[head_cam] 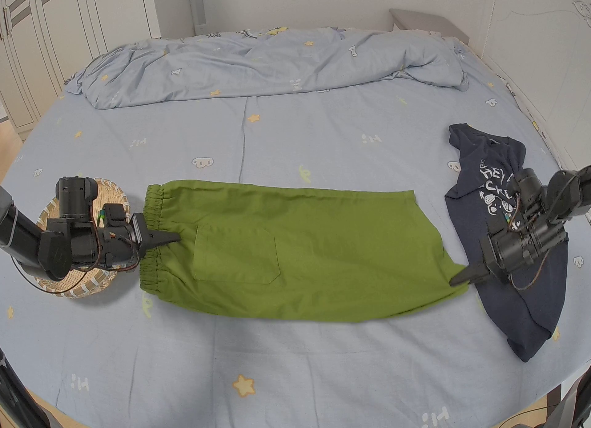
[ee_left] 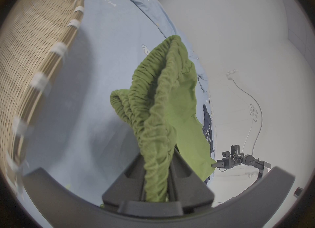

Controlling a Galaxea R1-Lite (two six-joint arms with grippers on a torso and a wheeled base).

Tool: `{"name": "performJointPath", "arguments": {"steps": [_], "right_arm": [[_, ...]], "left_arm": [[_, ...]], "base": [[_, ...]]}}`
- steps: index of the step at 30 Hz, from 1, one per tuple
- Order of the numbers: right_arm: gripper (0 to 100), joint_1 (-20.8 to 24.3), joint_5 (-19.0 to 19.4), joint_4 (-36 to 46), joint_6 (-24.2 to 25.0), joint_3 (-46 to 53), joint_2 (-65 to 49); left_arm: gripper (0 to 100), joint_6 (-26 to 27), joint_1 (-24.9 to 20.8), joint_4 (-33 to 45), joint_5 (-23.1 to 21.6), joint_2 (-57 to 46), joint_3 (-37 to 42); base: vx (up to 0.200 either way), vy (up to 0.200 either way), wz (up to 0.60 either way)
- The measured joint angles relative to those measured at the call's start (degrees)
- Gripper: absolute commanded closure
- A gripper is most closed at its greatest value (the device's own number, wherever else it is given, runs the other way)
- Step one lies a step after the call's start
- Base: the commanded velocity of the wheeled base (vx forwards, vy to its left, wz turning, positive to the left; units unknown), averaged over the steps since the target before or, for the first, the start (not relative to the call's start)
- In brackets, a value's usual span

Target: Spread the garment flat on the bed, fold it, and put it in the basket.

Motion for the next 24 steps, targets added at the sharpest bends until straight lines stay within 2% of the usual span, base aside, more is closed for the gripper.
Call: {"name": "performJointPath", "arguments": {"steps": [14,17,24], "right_arm": [[100,3.12,-1.50,-10.62,-1.32,29.82,-14.80],[100,3.58,-1.55,-11.53,-1.37,33.10,-17.66],[100,3.60,-1.61,-12.13,-1.63,35.33,-20.52]], "left_arm": [[100,10.46,0.60,-0.07,0.05,-10.50,21.97],[100,12.17,0.62,-0.07,0.07,-12.43,24.93],[100,12.54,0.22,-0.09,0.05,-14.34,27.36]], "base": [[0.000,0.000,0.00],[0.000,0.000,0.00],[0.000,0.000,0.00]]}}
